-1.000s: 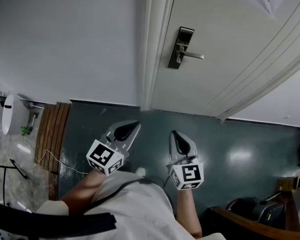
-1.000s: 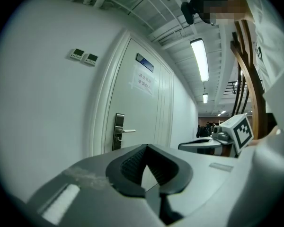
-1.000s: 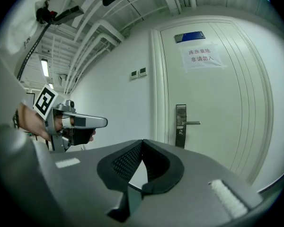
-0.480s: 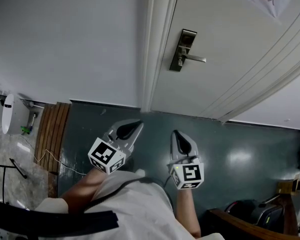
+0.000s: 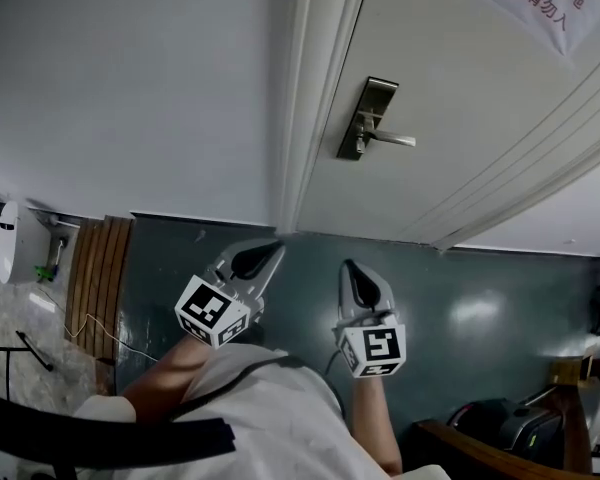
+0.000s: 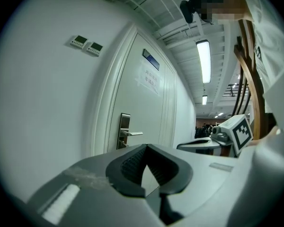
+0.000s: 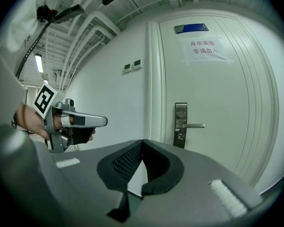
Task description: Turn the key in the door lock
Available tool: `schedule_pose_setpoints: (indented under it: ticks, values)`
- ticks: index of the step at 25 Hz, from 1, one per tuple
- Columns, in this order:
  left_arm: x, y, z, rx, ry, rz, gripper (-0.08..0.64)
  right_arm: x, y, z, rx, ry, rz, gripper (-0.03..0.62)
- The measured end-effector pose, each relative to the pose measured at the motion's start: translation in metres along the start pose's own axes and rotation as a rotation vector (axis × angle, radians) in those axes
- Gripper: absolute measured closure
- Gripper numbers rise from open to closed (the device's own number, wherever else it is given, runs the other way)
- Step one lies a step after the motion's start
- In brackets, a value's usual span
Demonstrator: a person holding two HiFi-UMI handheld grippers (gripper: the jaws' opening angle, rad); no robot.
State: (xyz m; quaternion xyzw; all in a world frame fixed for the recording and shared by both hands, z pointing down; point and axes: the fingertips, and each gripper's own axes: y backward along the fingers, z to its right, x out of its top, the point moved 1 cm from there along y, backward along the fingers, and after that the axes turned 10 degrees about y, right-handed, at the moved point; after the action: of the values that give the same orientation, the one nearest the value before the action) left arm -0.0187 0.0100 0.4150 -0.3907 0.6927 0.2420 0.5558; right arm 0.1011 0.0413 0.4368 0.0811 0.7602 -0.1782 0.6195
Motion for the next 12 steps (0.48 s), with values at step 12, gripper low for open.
schedule_pose_setpoints:
  ticks: [12]
  values:
    - [0.024, -0.051, -0.062, -0.107, 0.018, -0.033, 0.554, 0.004, -0.067, 0.036, -0.122, -0.045, -0.055, 0.584]
